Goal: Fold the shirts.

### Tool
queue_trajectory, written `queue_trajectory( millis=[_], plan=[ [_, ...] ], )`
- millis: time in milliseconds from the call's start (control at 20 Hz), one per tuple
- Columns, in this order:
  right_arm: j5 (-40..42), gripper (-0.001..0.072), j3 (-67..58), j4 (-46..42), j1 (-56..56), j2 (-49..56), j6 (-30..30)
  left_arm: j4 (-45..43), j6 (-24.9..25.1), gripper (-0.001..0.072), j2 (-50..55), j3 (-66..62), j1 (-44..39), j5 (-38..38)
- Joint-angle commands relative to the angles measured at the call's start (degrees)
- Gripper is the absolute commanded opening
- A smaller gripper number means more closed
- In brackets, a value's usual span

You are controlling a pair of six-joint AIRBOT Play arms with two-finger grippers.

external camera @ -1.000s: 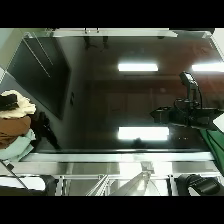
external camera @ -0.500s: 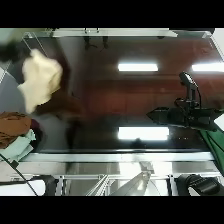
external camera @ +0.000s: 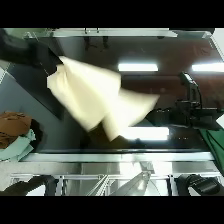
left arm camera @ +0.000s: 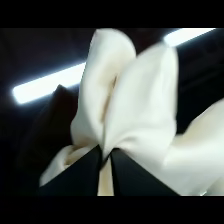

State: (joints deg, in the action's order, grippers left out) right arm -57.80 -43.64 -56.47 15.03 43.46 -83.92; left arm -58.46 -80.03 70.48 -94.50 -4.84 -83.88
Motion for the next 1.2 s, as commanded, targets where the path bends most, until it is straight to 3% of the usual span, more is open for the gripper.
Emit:
queue_trajectory(
  millis=[0,50,250,350,650,700,750,900,1000,1050,1100,1150],
  plan=[
    [-0.66,0.0502,-1.22,-0.90,-3.48,0.00,0.13,-2.03,-0.42,0.0627,-1.31,12.72,-0.98,2.45],
    [-0.76,0.0502,-1.44,-0.85,-5.05,0.02,0.13,-2.14,-0.39,0.0714,-0.87,15.32,-0.83,2.47],
    [-4.61,0.0501,-1.46,-0.28,-7.17,1.53,0.17,-12.00,-0.63,0.0712,0.72,18.16,3.58,-5.86],
    [-7.41,0.0501,-1.11,3.10,-6.91,5.27,1.75,-12.02,-0.66,0.0712,-1.68,23.87,7.06,-4.72],
    [-2.78,0.0496,0.02,27.54,-5.53,25.62,22.56,-11.76,1.11,0.0700,-10.23,49.57,17.97,7.96],
    [-2.14,0.0463,0.00,30.97,-4.81,30.18,26.05,-10.47,3.10,0.0699,-10.23,52.30,19.21,8.70],
    [-1.40,0.0317,-0.02,34.62,-3.76,34.69,30.27,-7.28,6.01,0.0698,-9.88,54.77,20.41,9.75],
    [-0.42,0.0306,-1.01,45.57,1.01,45.72,39.56,2.84,12.76,0.0694,-5.92,59.04,23.02,12.57],
    [-0.28,0.0307,-4.20,47.30,4.24,50.71,39.78,5.29,14.29,0.0694,-1.55,58.90,23.19,12.83],
    [-0.09,0.0335,-6.51,47.28,5.86,52.63,39.28,6.95,15.19,0.0693,0.92,58.34,23.12,12.79],
    [1.09,0.0407,-8.85,47.25,7.26,54.16,37.57,8.46,16.06,0.0693,3.13,57.57,23.08,12.76],
    [2.58,0.0405,-10.86,46.99,8.26,55.32,35.91,9.22,16.59,0.0693,5.25,56.59,22.97,12.72]
  ],
)
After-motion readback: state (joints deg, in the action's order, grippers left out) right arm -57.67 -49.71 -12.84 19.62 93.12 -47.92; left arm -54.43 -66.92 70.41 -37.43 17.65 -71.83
